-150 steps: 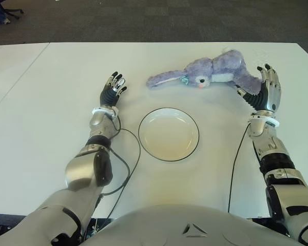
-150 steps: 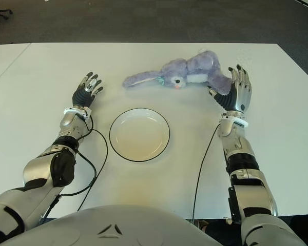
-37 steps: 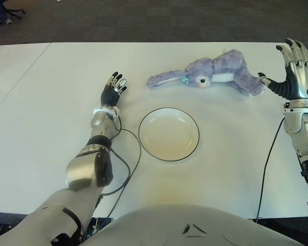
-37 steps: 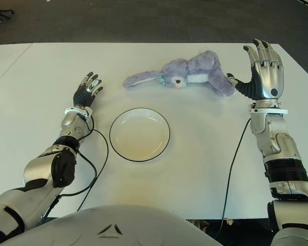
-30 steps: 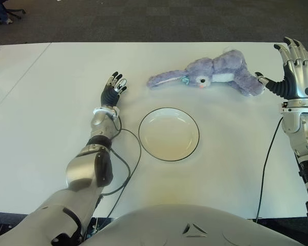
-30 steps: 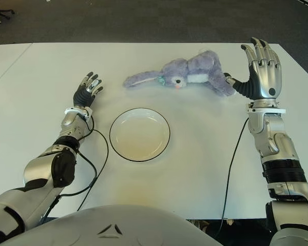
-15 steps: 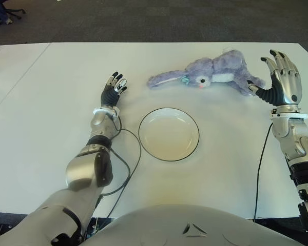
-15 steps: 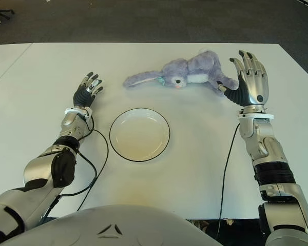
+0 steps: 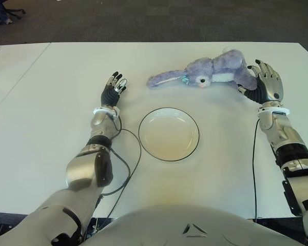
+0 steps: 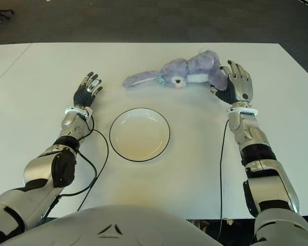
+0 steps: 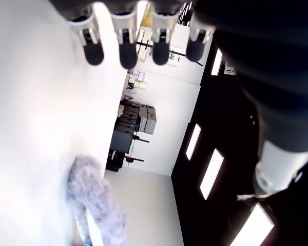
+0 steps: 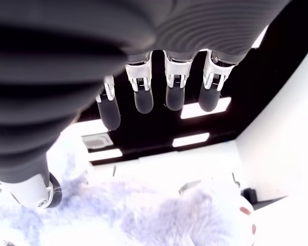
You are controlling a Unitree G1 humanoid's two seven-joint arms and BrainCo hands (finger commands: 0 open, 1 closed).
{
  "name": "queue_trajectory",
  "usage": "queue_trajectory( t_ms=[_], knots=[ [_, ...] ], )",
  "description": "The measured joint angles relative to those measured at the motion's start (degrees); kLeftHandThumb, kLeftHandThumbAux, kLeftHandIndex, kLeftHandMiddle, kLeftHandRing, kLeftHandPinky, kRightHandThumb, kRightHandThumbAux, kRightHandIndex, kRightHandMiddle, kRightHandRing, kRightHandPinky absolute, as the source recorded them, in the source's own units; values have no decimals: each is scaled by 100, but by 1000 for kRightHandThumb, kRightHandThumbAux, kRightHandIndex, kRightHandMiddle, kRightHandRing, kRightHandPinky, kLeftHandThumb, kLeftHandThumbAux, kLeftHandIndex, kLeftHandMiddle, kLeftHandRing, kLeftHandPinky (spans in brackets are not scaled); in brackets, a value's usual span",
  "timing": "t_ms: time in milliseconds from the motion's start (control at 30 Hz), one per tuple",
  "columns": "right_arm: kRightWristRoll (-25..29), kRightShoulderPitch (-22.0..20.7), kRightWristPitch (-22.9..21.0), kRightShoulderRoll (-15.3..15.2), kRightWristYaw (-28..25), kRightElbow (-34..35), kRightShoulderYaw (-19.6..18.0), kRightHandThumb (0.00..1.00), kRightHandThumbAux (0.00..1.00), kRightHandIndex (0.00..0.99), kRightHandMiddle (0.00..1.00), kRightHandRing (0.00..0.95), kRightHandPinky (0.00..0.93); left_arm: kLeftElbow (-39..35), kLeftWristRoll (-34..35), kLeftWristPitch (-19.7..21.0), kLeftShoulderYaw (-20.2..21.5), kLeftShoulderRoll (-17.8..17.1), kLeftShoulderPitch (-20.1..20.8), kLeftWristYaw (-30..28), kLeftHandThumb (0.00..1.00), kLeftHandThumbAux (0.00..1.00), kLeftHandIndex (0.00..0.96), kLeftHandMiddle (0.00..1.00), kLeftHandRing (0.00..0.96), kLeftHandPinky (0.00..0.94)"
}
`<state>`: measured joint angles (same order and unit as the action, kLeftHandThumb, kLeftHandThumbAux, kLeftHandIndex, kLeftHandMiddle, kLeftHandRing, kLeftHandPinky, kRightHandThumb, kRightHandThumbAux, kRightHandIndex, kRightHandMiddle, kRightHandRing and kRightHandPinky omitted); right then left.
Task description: Put the doll into the plate.
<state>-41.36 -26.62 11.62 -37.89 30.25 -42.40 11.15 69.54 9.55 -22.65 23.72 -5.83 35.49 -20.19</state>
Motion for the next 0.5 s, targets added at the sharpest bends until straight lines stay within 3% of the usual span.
queue_trajectory(
  t_ms=[500],
  knots=[
    [16,-796,316,380,288,-1746,417,427,596,158,33,69,156,0,6,0,10,1,0,0,0,618,39,93,96,111]
  ],
)
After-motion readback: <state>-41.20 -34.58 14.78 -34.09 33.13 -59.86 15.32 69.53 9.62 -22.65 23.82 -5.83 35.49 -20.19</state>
